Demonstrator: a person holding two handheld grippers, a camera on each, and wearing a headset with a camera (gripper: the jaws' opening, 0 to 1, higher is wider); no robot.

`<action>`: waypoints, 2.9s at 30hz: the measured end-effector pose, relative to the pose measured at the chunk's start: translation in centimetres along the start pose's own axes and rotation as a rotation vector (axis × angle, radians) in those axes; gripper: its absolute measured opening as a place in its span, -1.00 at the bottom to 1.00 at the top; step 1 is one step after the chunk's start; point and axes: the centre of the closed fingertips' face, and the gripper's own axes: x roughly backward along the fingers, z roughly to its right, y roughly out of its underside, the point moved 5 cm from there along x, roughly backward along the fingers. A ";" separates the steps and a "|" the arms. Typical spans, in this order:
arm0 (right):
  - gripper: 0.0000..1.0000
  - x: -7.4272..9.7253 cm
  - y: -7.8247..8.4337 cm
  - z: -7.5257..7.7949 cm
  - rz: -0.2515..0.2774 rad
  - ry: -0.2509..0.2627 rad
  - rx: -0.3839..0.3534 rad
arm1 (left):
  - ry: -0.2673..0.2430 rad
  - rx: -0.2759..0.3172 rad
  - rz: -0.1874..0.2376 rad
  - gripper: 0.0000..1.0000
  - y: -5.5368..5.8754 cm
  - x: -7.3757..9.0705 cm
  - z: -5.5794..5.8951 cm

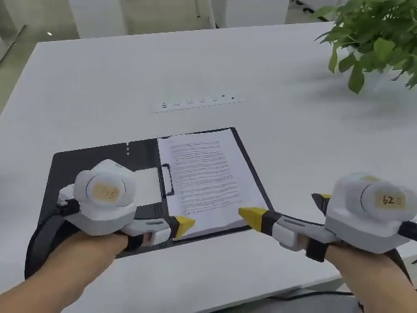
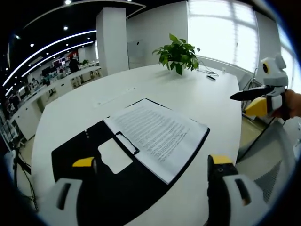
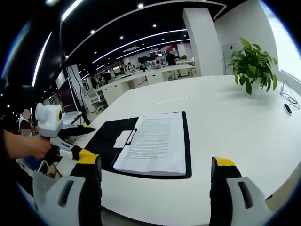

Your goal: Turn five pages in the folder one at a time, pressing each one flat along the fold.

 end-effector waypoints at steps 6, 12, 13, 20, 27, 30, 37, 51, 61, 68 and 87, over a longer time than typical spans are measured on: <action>0.91 0.2 -0.1 0.1 0.002 0.007 -0.011 | 0.039 -0.003 -0.010 0.93 -0.2 -2.1 1.3; 0.90 0.2 0.0 0.2 0.000 0.014 -0.016 | 0.077 -0.007 -0.023 0.93 -0.3 -4.4 2.7; 0.90 0.2 0.0 0.3 -0.002 0.016 -0.018 | 0.083 -0.004 -0.023 0.92 -0.3 -4.7 2.9; 0.89 0.1 0.1 0.3 -0.002 0.022 -0.019 | 0.114 0.005 -0.009 0.86 -0.8 -7.1 4.5; 0.88 0.0 0.2 0.4 -0.005 0.026 -0.015 | 0.127 0.010 -0.019 0.80 -0.9 -9.2 5.5; 0.88 -0.2 0.3 0.5 -0.008 0.028 -0.016 | 0.135 0.010 -0.018 0.78 -0.9 -10.1 6.0; 0.88 -0.3 0.5 0.7 -0.006 0.036 -0.027 | 0.136 0.002 -0.019 0.72 -0.9 -11.9 6.9; 0.86 -0.5 0.6 1.5 0.004 0.057 -0.055 | 0.099 0.013 0.003 0.51 -1.5 -13.9 7.6; 0.85 -1.0 0.6 1.7 -0.005 0.059 -0.059 | 0.057 -0.034 -0.030 0.34 0.0 -14.7 7.4; 0.84 -1.5 0.5 1.6 -0.008 0.056 -0.063 | 0.085 -0.054 0.053 0.14 0.4 -14.6 7.8; 0.80 -3.7 0.7 1.0 -0.035 0.039 -0.076 | 0.095 -0.039 0.133 -0.46 0.8 -14.5 6.7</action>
